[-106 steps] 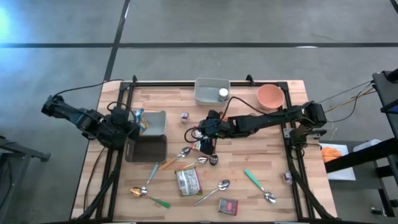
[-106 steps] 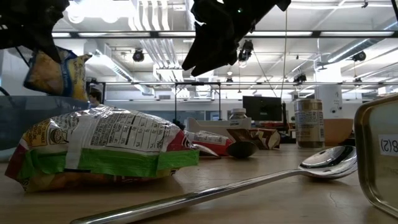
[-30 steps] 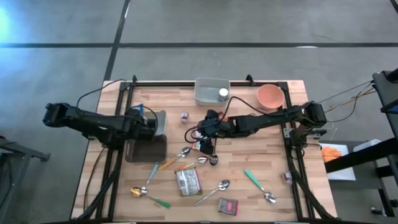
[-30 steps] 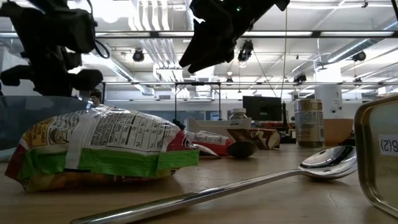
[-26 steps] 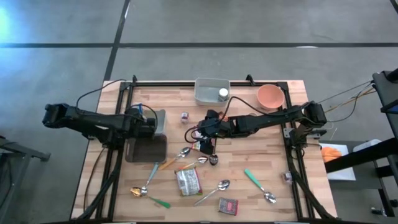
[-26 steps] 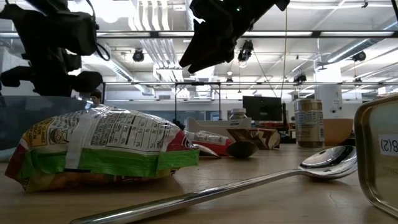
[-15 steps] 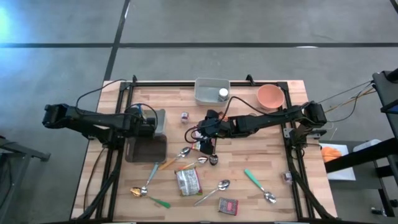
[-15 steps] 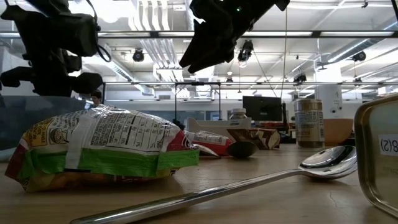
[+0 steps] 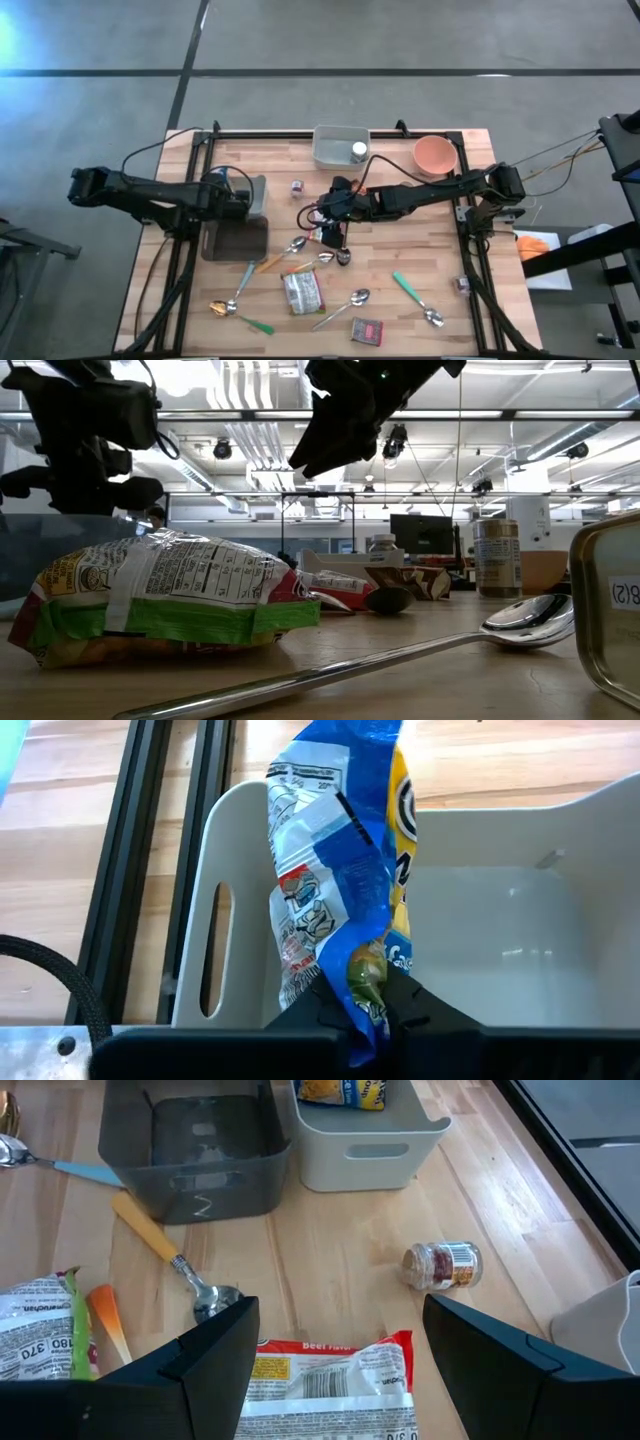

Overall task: Pick & Place Food Item
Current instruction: Put the blue noodle pack into the bottom gray bin, then put the orange spice bag into the top gray bin

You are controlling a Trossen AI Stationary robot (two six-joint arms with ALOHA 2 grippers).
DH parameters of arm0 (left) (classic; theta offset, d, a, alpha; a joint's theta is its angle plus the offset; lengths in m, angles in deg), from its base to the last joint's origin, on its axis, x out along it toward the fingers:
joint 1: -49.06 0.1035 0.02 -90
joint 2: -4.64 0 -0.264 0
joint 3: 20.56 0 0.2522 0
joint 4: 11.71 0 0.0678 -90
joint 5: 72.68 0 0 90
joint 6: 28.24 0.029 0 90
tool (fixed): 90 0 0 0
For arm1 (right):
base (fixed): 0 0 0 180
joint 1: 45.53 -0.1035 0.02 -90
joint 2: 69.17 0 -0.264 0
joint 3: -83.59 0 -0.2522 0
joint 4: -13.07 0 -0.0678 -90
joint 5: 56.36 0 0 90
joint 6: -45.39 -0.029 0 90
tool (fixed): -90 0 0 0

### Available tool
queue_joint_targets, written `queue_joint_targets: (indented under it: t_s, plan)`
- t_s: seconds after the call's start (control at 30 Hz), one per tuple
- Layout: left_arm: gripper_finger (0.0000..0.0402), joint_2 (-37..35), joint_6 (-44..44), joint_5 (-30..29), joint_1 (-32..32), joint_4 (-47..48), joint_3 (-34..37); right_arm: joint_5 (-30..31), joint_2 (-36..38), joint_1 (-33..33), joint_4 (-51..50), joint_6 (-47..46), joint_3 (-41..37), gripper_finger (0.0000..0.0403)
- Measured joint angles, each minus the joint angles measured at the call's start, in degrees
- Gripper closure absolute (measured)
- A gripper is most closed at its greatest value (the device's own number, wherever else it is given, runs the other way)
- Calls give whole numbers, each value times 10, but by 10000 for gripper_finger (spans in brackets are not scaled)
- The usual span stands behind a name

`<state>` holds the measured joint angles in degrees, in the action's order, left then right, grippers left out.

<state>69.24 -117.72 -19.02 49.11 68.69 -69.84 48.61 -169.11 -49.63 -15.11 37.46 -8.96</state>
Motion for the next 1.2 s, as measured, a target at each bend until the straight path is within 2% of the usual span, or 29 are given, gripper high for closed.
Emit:
queue_joint_targets:
  t_s: [0.3, 0.57, 0.87, 1.2]
  plan:
    - [300, 0, 4, 4, 1, 7, -1, -1, 0, -2, -2, 0, 0, 121]
    - [253, 0, 1, -1, 1, 54, -14, -2, 0, -2, -2, 0, 0, 121]
    - [244, -1, -20, -9, 1, 125, -49, -4, 0, -2, -2, 0, 0, 121]
    - [244, -1, -18, -37, 2, 147, -81, -4, 0, -2, -2, 0, 0, 121]
